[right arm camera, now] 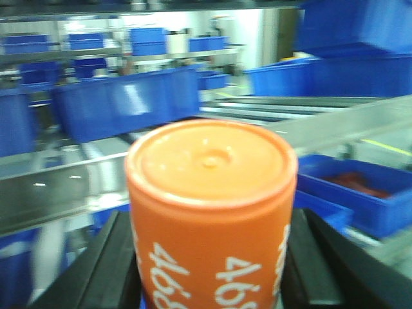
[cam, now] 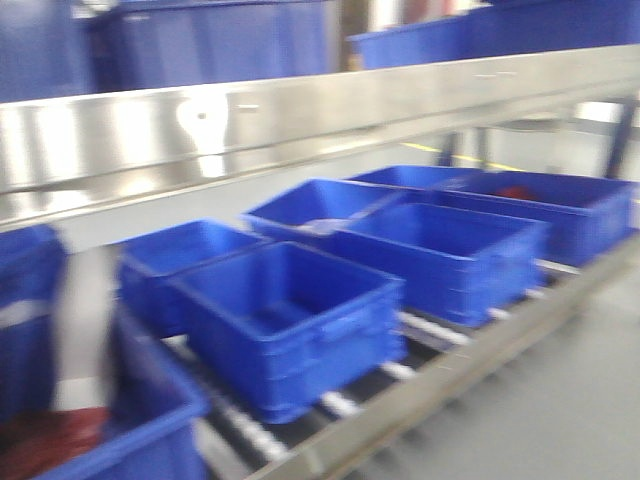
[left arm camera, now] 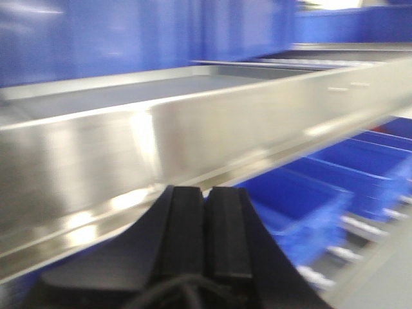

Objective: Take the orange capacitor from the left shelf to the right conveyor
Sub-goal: 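Drive the base away from the shelf holding the capacitor in the right gripper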

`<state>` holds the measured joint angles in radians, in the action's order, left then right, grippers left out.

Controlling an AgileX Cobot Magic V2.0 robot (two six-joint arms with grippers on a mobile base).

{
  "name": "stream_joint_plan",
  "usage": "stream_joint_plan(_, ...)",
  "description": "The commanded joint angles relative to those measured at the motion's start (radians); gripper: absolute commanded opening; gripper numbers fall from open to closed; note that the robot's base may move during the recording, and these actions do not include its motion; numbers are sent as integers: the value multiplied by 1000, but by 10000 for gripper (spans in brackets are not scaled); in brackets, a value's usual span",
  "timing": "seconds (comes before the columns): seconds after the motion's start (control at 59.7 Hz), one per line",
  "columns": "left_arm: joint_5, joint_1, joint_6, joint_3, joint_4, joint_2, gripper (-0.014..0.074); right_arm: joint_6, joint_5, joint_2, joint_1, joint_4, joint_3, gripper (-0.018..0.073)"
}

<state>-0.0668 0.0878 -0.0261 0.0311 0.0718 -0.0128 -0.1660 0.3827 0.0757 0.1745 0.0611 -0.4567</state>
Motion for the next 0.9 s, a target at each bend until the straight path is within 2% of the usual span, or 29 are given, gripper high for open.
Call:
stream_joint_plan(0.0,91,-2,2,-4,2,-12,-127,2,-89,13,-8,7,-27,106)
stream_joint_plan(0.888,91,-2,2,-4,2,-12,-127,2,-89,13,-8,7,-27,106)
